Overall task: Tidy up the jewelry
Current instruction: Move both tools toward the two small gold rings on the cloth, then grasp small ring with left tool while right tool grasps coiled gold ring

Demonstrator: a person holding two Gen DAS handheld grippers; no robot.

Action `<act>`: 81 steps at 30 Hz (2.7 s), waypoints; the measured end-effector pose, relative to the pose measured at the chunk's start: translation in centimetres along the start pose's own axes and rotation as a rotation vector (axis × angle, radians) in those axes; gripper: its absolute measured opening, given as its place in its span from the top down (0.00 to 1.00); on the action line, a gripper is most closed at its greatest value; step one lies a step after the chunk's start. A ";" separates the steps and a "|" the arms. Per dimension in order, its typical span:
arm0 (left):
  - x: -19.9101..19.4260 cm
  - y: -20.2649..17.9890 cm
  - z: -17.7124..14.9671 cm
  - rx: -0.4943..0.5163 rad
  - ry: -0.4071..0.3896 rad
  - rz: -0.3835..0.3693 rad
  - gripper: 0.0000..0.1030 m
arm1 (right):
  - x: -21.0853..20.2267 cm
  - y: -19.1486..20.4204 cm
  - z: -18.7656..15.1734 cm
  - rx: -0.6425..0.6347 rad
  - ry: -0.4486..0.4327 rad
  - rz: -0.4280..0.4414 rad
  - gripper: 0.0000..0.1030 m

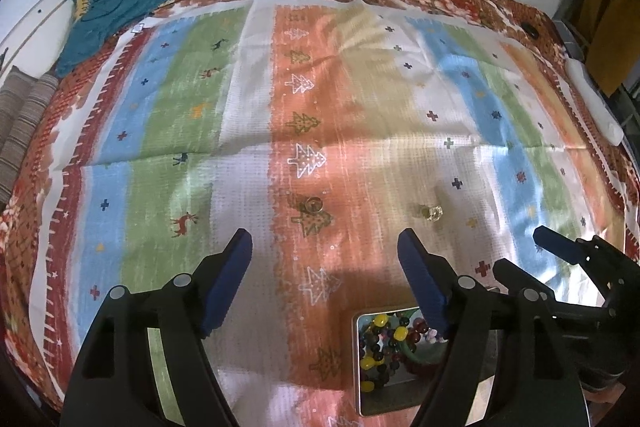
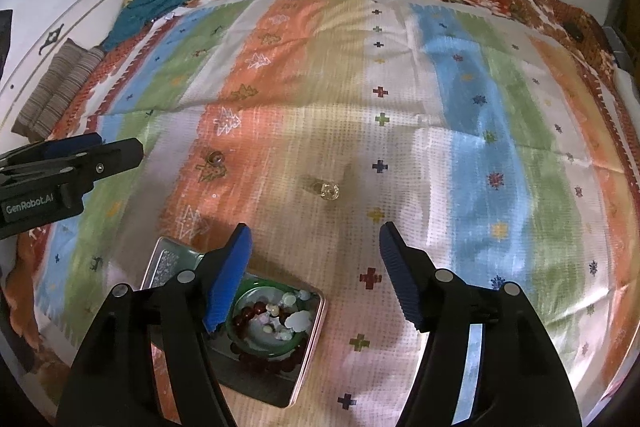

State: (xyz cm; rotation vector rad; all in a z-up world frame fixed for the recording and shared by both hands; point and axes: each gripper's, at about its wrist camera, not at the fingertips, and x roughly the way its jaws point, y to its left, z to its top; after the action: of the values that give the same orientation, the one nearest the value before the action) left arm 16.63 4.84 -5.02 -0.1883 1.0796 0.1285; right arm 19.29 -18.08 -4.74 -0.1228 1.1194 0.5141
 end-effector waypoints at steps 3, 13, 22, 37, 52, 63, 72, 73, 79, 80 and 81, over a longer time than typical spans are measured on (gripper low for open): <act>0.6 0.0 0.2 0.000 0.011 0.004 0.27 | 0.6 -0.2 0.3 0.007 0.011 0.002 0.36; 2.8 0.0 0.8 0.015 0.051 0.014 0.27 | 2.7 -0.7 1.0 0.012 0.048 -0.001 0.36; 5.2 0.3 1.3 0.020 0.091 0.039 0.28 | 5.0 -0.8 1.3 -0.007 0.093 -0.013 0.36; 9.0 0.7 2.3 0.028 0.164 0.029 0.31 | 8.0 -1.2 2.4 -0.002 0.136 -0.028 0.36; 12.5 0.7 2.8 0.049 0.238 0.030 0.52 | 11.2 -1.3 3.1 -0.008 0.207 -0.016 0.38; 14.3 1.0 2.9 0.070 0.267 0.032 0.71 | 12.6 -1.3 3.5 -0.015 0.242 -0.031 0.55; 14.4 0.8 2.3 0.102 0.264 0.036 0.82 | 12.8 -1.4 3.5 -0.037 0.242 -0.057 0.85; 14.5 0.4 2.3 0.103 0.262 0.037 0.82 | 12.8 -1.5 3.4 -0.039 0.239 -0.056 0.85; 14.4 -0.1 2.3 0.104 0.253 0.037 0.82 | 12.2 -2.1 3.4 -0.006 0.215 -0.039 0.85; 14.2 -0.1 2.2 0.103 0.250 0.036 0.82 | 12.0 -2.3 3.5 -0.003 0.209 -0.041 0.85; 14.0 -0.1 2.2 0.104 0.247 0.035 0.82 | 11.8 -2.4 3.5 0.000 0.202 -0.041 0.85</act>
State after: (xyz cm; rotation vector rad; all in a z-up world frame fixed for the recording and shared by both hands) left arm 25.07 5.34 -16.35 -0.0928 1.3333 0.0816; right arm 27.24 -15.01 -13.98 -0.2005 1.3112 0.4724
